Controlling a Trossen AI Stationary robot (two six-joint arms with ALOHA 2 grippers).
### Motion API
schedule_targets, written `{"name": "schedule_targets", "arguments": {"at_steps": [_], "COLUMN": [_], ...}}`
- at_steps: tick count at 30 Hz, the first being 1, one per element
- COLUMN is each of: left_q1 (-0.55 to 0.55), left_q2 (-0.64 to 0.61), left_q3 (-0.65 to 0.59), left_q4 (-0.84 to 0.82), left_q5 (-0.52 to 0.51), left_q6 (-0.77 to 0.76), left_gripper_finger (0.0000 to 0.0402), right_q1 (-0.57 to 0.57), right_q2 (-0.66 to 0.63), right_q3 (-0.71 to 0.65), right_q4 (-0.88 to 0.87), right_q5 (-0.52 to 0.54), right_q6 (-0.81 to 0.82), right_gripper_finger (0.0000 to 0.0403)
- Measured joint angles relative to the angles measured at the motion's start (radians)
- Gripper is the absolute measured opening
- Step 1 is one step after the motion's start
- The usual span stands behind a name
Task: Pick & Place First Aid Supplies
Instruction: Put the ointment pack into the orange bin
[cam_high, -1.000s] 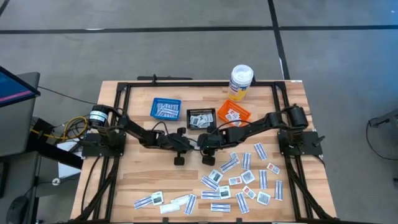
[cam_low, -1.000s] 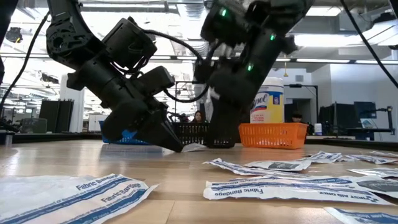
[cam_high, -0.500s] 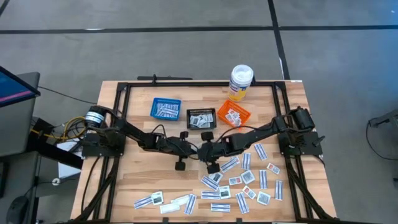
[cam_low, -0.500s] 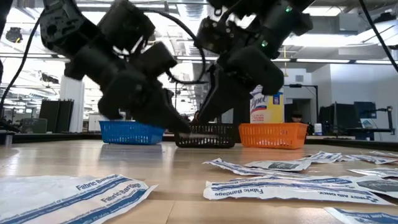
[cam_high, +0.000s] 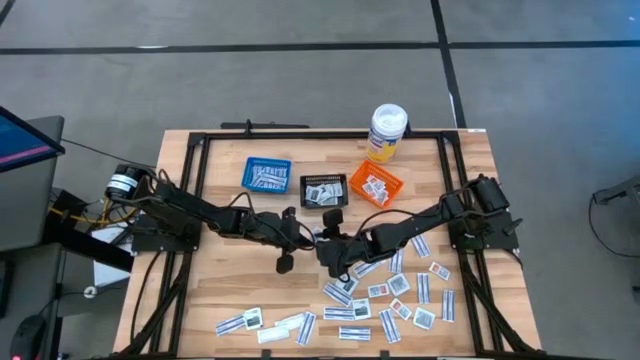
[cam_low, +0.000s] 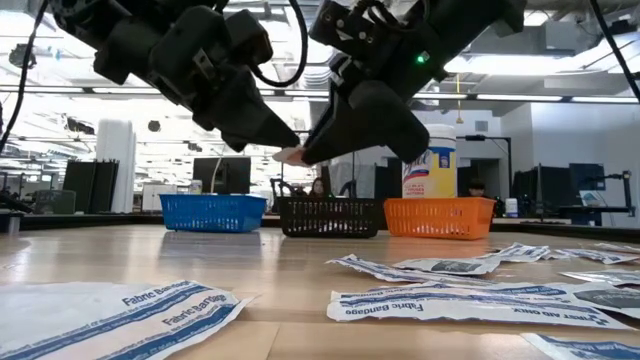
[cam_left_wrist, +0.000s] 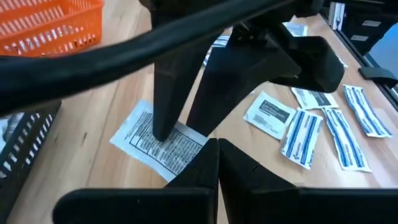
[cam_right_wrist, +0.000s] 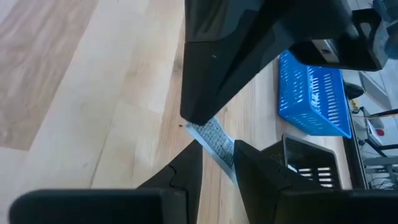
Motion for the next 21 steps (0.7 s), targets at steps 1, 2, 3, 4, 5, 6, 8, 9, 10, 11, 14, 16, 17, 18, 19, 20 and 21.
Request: {"name": "schedule_targets", "arguments": {"at_steps": [1,2,3,4,5,6,8,9,10,11,14,16,17,18,19,20,21], "left_q1": [0.0,0.0,0.0,0.0,0.0,0.0,0.001,0.0,0.0,0.0,0.0,0.0,0.0,0.0,0.0,0.0,0.0], "left_q2": [0.001,0.004,0.006,0.006,0.006,0.006,0.006,0.006,0.006,0.006,0.006,0.006,0.006,0.006,0.007,0.007,0.007], "left_q3": [0.0,0.0,0.0,0.0,0.0,0.0,0.0,0.0,0.0,0.0,0.0,0.0,0.0,0.0,0.0,0.0,0.0], "left_q4": [0.001,0.003,0.003,0.001,0.002,0.005,0.008,0.008,0.009,0.009,0.011,0.016,0.018,0.018,0.02,0.023,0.025], "left_q5": [-0.006,-0.014,-0.026,-0.035,-0.043,-0.047,-0.048,-0.047,-0.047,-0.047,-0.047,-0.047,-0.048,-0.048,-0.048,-0.047,-0.047], "left_q6": [0.0,0.0,0.001,0.001,0.001,0.001,0.001,0.001,0.001,0.002,0.002,0.002,0.003,0.004,0.004,0.004,0.004], "left_gripper_finger": [0.0006,0.0006,0.0006,0.0006,0.0006,0.0005,0.0005,0.0005,0.0006,0.0007,0.0006,0.0005,0.0005,0.0005,0.0006,0.0008,0.001], "right_q1": [0.0,0.0,0.0,0.0,0.0,0.0,0.0,0.0,0.0,0.0,-0.002,-0.004,-0.005,-0.008,-0.009,-0.009,-0.009], "right_q2": [0.0,0.0,0.0,0.0,0.0,0.0,0.0,0.0,0.0,0.0,0.0,0.0,0.0,0.0,0.0,0.0,0.0], "right_q3": [0.0,0.0,0.0,0.0,0.0,0.0,0.0,0.0,0.0,0.0,0.001,0.001,0.001,0.001,0.001,0.002,0.002], "right_q4": [-0.001,0.0,-0.001,-0.003,-0.003,-0.004,-0.006,-0.007,-0.007,-0.007,-0.005,-0.006,-0.006,-0.006,-0.007,-0.012,-0.023], "right_q5": [0.0,-0.001,-0.001,-0.007,-0.015,-0.022,-0.039,-0.04,-0.041,-0.041,-0.04,-0.04,-0.04,-0.04,-0.04,-0.04,-0.04], "right_q6": [0.0,0.0,0.0,0.0,0.0,0.0,-0.001,-0.001,-0.001,-0.001,-0.001,-0.001,0.0,0.003,0.013,0.024,0.033], "right_gripper_finger": [0.0085,0.0085,0.0085,0.0085,0.0085,0.0085,0.0084,0.0081,0.0076,0.0069,0.0034,0.001,0.0007,0.0008,0.001,0.0011,0.0009]}}
